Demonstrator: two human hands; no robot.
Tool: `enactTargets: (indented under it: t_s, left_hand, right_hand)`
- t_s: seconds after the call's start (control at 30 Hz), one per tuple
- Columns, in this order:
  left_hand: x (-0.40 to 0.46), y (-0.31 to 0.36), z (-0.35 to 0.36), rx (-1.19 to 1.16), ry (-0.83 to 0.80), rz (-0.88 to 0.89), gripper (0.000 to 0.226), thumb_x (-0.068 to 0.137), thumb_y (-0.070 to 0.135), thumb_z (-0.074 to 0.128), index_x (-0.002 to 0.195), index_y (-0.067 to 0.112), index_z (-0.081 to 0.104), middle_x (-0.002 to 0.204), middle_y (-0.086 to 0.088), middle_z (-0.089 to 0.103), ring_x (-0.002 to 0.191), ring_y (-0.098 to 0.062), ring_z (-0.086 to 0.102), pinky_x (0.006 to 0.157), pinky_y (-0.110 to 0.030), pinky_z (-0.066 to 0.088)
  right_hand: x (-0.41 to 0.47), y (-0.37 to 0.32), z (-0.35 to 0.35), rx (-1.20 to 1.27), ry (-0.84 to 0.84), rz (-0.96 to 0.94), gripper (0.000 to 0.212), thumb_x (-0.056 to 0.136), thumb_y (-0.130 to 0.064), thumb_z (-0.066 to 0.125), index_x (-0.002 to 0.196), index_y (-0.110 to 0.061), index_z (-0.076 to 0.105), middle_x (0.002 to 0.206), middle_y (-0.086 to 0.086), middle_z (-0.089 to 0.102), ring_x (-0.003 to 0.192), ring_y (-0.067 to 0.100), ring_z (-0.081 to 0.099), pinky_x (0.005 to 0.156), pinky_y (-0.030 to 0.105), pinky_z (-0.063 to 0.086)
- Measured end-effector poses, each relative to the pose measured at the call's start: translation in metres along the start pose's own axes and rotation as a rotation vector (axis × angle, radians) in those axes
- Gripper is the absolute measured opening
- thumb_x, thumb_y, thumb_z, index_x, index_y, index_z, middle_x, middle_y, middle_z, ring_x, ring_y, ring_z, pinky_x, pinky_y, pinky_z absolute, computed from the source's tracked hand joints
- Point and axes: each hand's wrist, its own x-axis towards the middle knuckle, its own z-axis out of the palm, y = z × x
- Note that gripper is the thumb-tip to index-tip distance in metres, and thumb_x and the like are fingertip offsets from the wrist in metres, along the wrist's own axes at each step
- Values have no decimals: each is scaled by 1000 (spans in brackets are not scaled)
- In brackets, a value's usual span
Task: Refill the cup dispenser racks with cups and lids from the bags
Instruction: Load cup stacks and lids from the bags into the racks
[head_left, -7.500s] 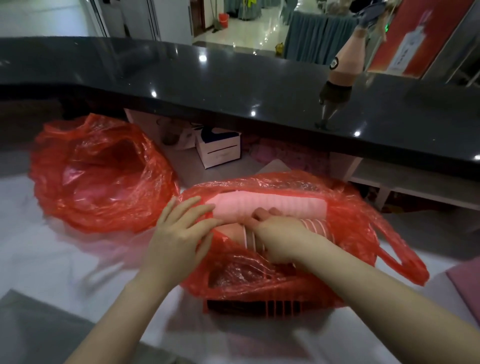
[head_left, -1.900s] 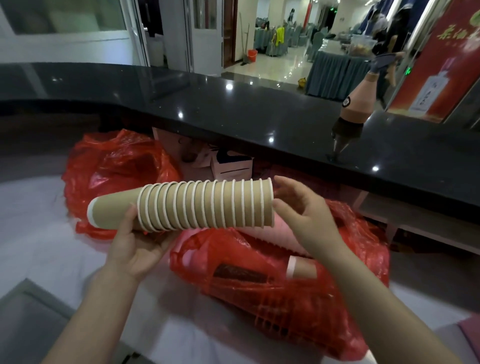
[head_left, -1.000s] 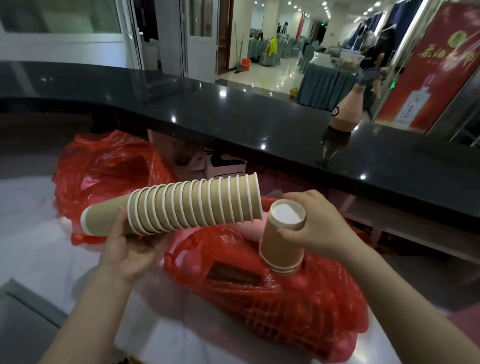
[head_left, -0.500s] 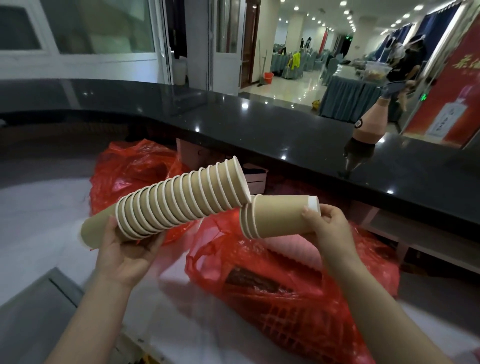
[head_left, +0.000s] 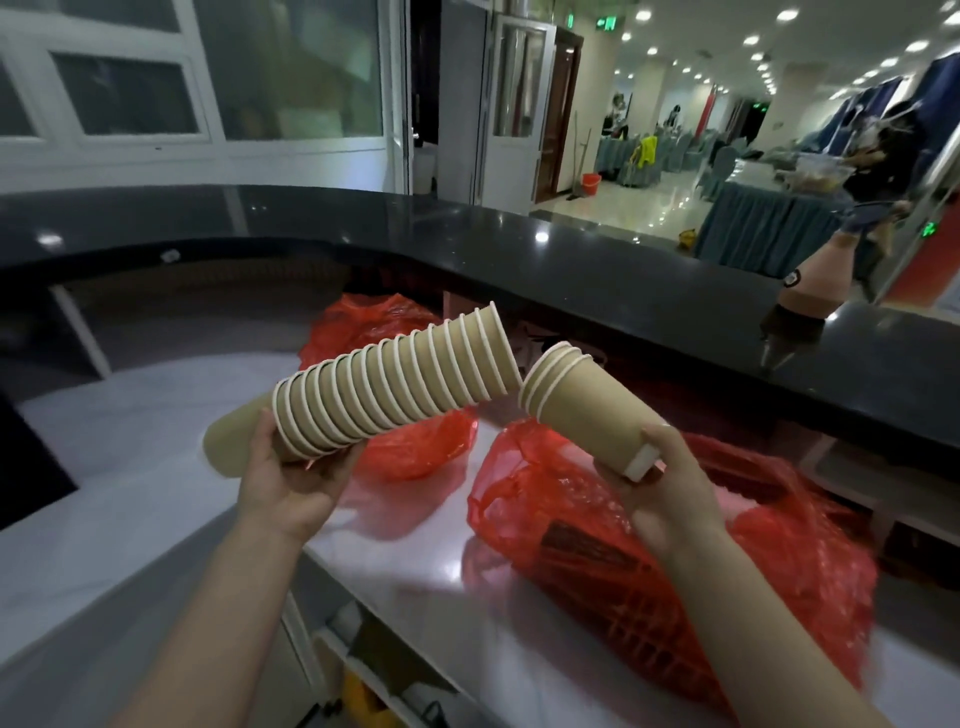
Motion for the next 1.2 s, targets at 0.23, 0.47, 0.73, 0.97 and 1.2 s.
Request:
enactTargets:
  t_s: [0.23, 0.47, 0.73, 0.97, 1.2]
  left_hand:
    - [-34, 43, -20, -33, 54, 100, 58, 82, 47, 60, 130, 15, 55, 121, -17, 62, 107, -34, 60, 66, -49, 58]
    - [-67, 69, -36, -18, 59, 166, 53, 86, 50, 58, 125, 14, 57, 118, -17, 64, 106, -33, 62, 70, -47, 59]
    - [-107, 102, -36, -39, 105, 392, 49, 83, 47, 66, 117, 12, 59, 117, -16, 63, 99, -34, 66, 70, -47, 58]
    - [-136, 104, -33, -31, 153, 551, 52, 80, 46, 68, 119, 14, 56, 115, -16, 63, 91, -33, 70, 65, -46, 59]
    - [-162, 87, -39, -82, 246, 688, 51, 80, 45, 68, 121, 16, 56, 114, -13, 63, 97, -30, 67, 74, -49, 58]
  right_hand:
    - [-33, 28, 25, -206, -247, 280, 26, 76, -11, 58, 102, -7, 58, 92, 15, 62, 76, 25, 63, 67, 35, 52]
    - [-56, 67, 49, -441, -656, 336, 79, 59, -7, 59, 136, -16, 42, 115, 18, 54, 89, 27, 58, 63, 34, 48]
    - [-53, 78, 94, -163, -678, 299, 72, 65, 2, 66, 132, -9, 42, 118, 14, 59, 99, 27, 64, 76, 39, 57]
    - [-23, 68, 154, 36, -644, 107, 52, 74, 11, 66, 119, -12, 54, 105, 2, 71, 93, 15, 70, 73, 29, 55]
    - [-37, 74, 196, -86, -907, 312, 67, 66, -2, 74, 127, -10, 47, 101, 0, 74, 99, 18, 69, 102, 41, 46]
